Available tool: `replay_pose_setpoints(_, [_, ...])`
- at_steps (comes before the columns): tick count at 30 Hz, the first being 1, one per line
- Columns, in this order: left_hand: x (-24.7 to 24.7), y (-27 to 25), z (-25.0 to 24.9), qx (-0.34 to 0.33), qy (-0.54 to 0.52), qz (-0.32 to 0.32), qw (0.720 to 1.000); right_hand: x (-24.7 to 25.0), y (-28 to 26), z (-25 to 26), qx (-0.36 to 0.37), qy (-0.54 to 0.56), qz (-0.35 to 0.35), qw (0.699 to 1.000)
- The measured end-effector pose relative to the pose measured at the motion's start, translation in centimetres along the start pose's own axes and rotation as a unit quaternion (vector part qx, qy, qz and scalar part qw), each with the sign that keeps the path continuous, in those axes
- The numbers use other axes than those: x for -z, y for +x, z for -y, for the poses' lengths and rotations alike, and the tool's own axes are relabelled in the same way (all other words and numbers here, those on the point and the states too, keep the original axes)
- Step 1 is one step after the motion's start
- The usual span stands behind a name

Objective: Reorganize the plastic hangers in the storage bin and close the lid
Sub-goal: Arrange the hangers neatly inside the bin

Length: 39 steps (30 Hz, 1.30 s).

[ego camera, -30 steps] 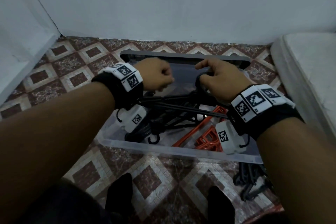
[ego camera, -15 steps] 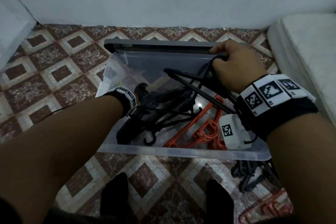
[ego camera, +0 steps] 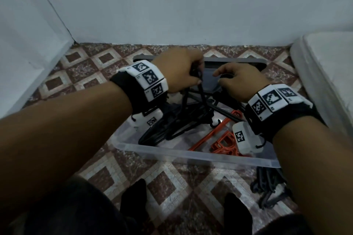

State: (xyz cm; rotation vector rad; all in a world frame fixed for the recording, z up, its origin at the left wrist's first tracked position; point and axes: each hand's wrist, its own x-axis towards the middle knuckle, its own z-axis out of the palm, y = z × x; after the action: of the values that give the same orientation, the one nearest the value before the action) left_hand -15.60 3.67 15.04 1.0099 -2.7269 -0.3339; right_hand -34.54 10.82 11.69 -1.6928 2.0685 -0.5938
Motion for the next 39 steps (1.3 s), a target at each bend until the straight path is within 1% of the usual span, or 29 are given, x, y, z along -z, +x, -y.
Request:
replay_pose_setpoints(2, [0.6, 0.1, -1.7, -0.001, -0.049, -0.050, 0.998, -0.1, -0.4, 0.6, 0.019, 0.023, 0.032, 0.999])
replay_pose_setpoints(4, [0.7, 0.3, -3.1, -0.001, -0.084, -0.071, 0.994, -0.3, -0.7, 1.2, 0.033, 0.028, 0.051, 0.998])
replay_pose_setpoints(6, [0.6, 0.3, -3.6, 0.006, -0.128, -0.086, 0.988, -0.1, -0.9, 1.5, 0.041, 0.027, 0.037, 0.998])
replay_pose_setpoints(8, [0.5, -0.2, -2.9, 0.022, -0.170, -0.101, 0.980, 0.2, -1.0, 1.4, 0.040, 0.035, 0.012, 0.999])
replay_pose_setpoints(9, [0.4, -0.5, -2.2, 0.030, -0.159, -0.090, 0.983, 0.5, -1.1, 1.2, 0.042, 0.039, 0.002, 0.998])
replay_pose_setpoints(10, [0.2, -0.8, -1.1, 0.039, -0.115, -0.060, 0.991, 0.8, -1.0, 1.1, 0.044, 0.049, -0.004, 0.998])
replay_pose_setpoints(11, [0.0, -1.3, 0.1, 0.052, -0.052, -0.012, 0.997, 1.1, -1.0, 0.9, 0.043, 0.062, -0.009, 0.997])
replay_pose_setpoints(13, [-0.5, -2.1, 2.3, 0.084, 0.040, 0.095, 0.991, 1.5, -0.9, 0.7, 0.037, 0.082, -0.017, 0.996])
replay_pose_setpoints(15, [-1.7, -2.8, 3.9, 0.102, 0.046, 0.184, 0.976, 1.6, -0.8, 0.5, 0.030, 0.091, -0.028, 0.995])
replay_pose_setpoints(16, [-2.3, -3.0, 4.4, 0.101, 0.033, 0.212, 0.971, 1.6, -0.8, 0.4, 0.026, 0.101, -0.034, 0.994])
replay_pose_setpoints(18, [-3.3, -3.3, 5.1, 0.076, 0.012, 0.240, 0.968, 1.5, -0.5, 0.2, 0.019, 0.131, -0.048, 0.990])
replay_pose_setpoints(19, [-3.6, -3.4, 5.4, 0.064, 0.004, 0.240, 0.969, 1.5, -0.3, 0.0, 0.018, 0.143, -0.057, 0.988])
replay_pose_setpoints(20, [-3.8, -3.4, 5.8, 0.061, -0.006, 0.232, 0.971, 1.5, -0.2, -0.3, 0.016, 0.154, -0.066, 0.986])
replay_pose_setpoints(22, [-3.7, -3.4, 6.6, 0.080, -0.055, 0.199, 0.975, 1.7, 0.1, -0.8, 0.003, 0.176, -0.088, 0.980])
replay_pose_setpoints(24, [-3.2, -3.3, 7.3, 0.109, -0.124, 0.152, 0.974, 1.9, 0.4, -1.4, -0.010, 0.189, -0.105, 0.976])
replay_pose_setpoints(25, [-2.8, -3.3, 7.6, 0.122, -0.158, 0.122, 0.972, 2.0, 0.5, -1.6, -0.015, 0.201, -0.101, 0.974])
replay_pose_setpoints(27, [-1.7, -3.3, 8.2, 0.146, -0.233, 0.046, 0.960, 2.2, 0.7, -2.3, -0.029, 0.234, -0.079, 0.968])
replay_pose_setpoints(29, [-0.2, -3.4, 8.6, 0.150, -0.282, -0.036, 0.947, 2.4, 0.7, -2.9, -0.049, 0.236, -0.065, 0.968])
replay_pose_setpoints(32, [2.4, -3.7, 9.2, 0.159, -0.324, -0.130, 0.923, 2.6, 0.2, -3.1, -0.073, 0.170, -0.042, 0.982])
replay_pose_setpoints(33, [3.3, -3.9, 9.3, 0.162, -0.314, -0.150, 0.923, 2.7, 0.0, -3.1, -0.076, 0.148, -0.033, 0.985])
replay_pose_setpoints(34, [4.0, -4.0, 9.4, 0.163, -0.281, -0.160, 0.932, 2.7, -0.1, -3.2, -0.076, 0.142, -0.028, 0.987])
replay_pose_setpoints(36, [5.0, -4.3, 9.3, 0.158, -0.179, -0.149, 0.960, 2.6, 0.0, -3.4, -0.074, 0.146, -0.031, 0.986])
replay_pose_setpoints(37, [5.2, -4.4, 9.1, 0.156, -0.137, -0.138, 0.968, 2.5, 0.0, -3.7, -0.081, 0.145, -0.036, 0.985])
replay_pose_setpoints(39, [5.4, -4.3, 8.7, 0.154, -0.089, -0.125, 0.976, 2.2, 0.1, -4.1, -0.114, 0.143, -0.035, 0.983])
